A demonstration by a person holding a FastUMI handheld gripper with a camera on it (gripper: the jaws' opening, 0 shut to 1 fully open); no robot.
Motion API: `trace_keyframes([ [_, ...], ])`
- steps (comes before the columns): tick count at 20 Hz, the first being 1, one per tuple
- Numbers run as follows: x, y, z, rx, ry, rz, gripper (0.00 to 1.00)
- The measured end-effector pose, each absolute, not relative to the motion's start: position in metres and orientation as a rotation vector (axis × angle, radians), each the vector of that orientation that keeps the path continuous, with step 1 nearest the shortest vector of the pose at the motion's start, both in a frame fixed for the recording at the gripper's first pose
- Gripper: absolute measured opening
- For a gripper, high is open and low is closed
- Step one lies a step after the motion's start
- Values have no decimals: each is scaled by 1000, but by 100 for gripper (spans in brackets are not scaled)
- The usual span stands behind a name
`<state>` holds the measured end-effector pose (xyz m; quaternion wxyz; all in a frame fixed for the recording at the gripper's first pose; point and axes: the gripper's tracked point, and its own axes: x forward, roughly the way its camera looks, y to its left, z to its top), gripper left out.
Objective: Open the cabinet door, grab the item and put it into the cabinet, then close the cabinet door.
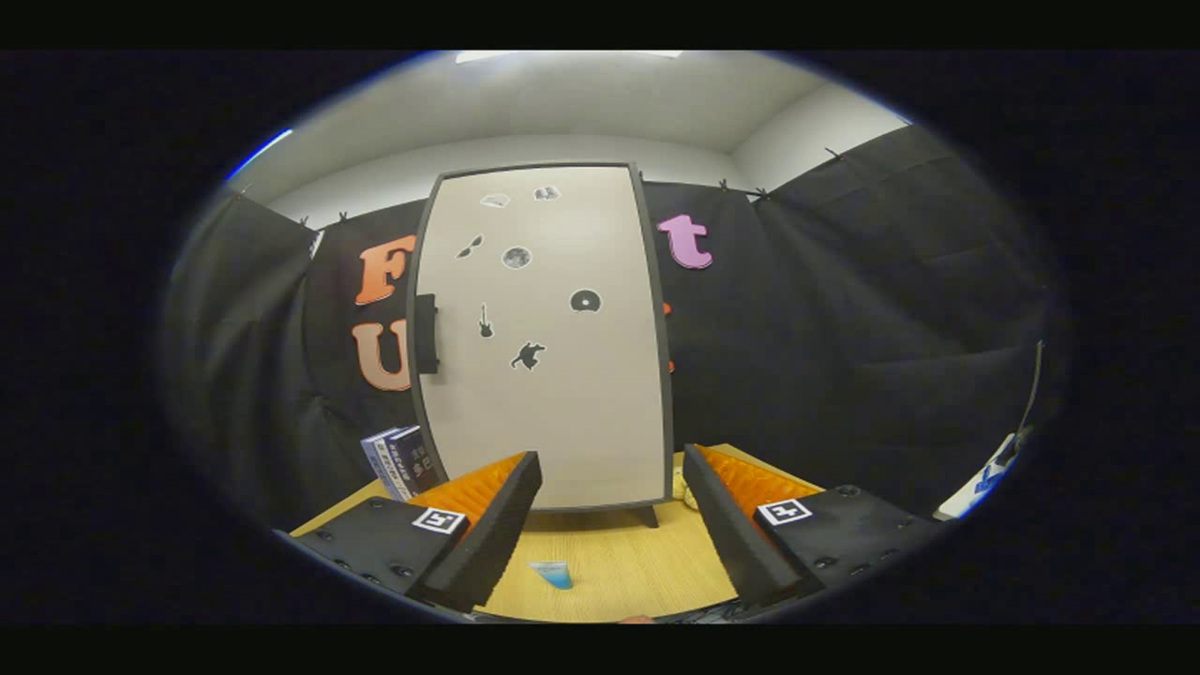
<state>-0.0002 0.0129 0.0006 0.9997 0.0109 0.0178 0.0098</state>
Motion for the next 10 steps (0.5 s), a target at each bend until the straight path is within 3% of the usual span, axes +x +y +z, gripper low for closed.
trace_keyframes([
  [10,42,129,54,-20,26,148,97],
])
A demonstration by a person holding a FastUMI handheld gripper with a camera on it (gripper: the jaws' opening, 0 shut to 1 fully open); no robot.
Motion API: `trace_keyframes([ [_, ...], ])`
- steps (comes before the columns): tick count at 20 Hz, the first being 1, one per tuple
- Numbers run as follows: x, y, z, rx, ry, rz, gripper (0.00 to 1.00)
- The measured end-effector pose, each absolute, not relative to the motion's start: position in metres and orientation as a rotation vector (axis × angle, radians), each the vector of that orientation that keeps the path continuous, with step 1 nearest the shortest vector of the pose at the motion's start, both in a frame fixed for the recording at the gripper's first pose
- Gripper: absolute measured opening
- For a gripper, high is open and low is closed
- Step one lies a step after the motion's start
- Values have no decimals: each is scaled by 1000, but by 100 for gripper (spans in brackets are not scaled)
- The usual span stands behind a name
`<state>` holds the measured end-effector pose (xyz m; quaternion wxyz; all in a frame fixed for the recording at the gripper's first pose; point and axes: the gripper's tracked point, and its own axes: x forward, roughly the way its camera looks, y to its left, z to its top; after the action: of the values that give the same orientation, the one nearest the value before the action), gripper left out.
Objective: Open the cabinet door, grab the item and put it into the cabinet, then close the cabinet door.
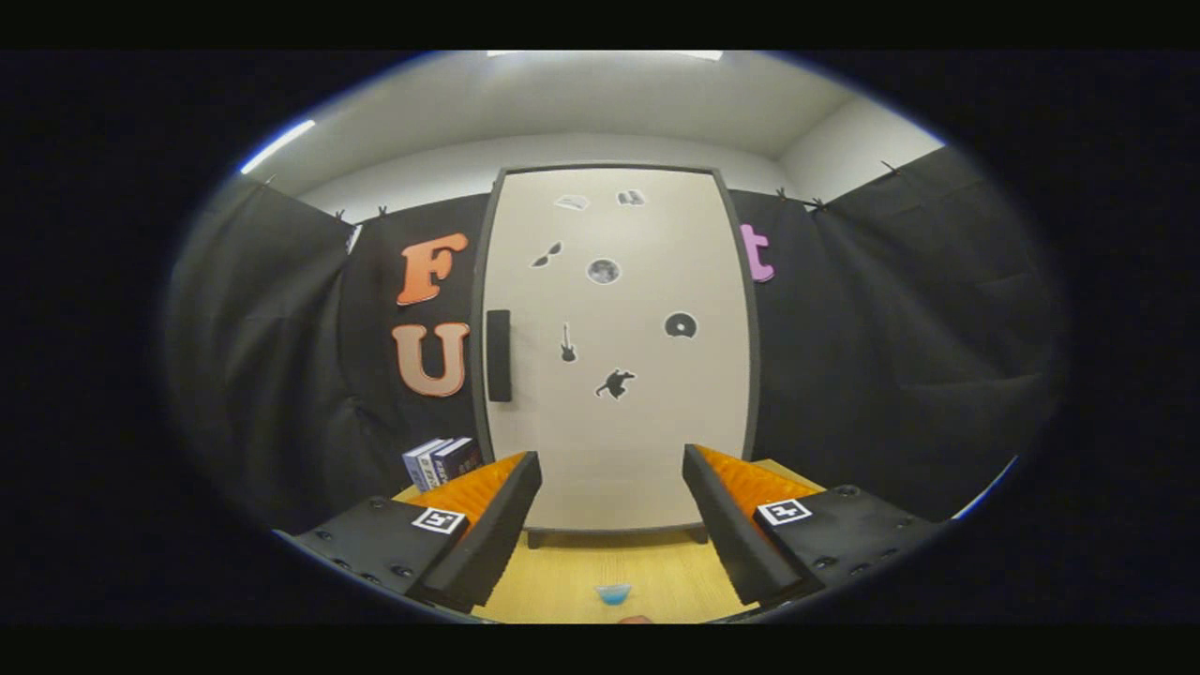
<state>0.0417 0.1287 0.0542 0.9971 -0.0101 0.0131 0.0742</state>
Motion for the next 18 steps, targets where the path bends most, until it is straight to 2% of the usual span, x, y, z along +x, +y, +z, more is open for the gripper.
trace_keyframes([
  [3,66,168,67,-3,44,180,97],
  [10,141,220,93,-18,31,140,97],
  [18,211,252,84,-89,83,95,98],
])
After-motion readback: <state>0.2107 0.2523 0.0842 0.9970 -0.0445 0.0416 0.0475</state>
